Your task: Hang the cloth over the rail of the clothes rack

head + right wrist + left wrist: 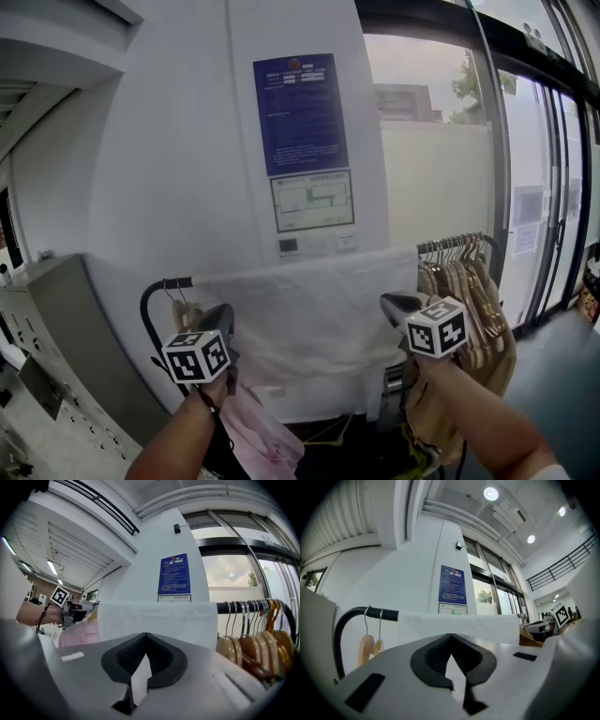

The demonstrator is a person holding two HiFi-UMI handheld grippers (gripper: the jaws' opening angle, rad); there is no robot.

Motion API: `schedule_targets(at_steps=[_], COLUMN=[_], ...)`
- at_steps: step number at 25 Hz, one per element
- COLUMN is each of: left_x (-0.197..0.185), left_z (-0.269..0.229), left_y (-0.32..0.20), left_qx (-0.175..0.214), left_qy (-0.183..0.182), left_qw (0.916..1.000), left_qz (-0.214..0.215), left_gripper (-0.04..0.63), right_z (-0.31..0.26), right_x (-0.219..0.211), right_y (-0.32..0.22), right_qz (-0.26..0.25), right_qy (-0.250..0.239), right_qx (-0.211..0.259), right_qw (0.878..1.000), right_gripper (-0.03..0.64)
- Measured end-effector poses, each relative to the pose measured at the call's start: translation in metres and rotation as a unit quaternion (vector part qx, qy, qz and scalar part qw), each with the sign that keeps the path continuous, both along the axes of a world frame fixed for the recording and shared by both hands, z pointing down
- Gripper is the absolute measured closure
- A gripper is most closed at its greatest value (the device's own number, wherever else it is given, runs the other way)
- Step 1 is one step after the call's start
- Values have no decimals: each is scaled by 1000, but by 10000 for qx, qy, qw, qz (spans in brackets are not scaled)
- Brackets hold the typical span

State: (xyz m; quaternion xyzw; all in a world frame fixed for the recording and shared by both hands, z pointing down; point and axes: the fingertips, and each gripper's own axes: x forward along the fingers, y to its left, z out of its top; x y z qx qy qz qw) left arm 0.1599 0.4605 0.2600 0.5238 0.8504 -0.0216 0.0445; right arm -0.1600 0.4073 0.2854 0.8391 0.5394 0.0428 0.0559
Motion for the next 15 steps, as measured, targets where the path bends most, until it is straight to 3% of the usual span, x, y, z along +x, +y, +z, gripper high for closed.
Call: schedule_targets(at_steps=[8,15], left_x=[-84,-131], left_z=[52,81], left_y=[-44,-51], left_qx=[-81,-46], left_qy=[11,328], left_qw=[9988,9982], left_qz=[488,499], left_gripper=[591,591], right_z=[57,73], right_x=[54,82], right_y=[-9,-9], right_qz=[-344,-422], right_qy=[631,531], right_qx=[33,-7], right_qw=[9974,9977], right_gripper=[615,617])
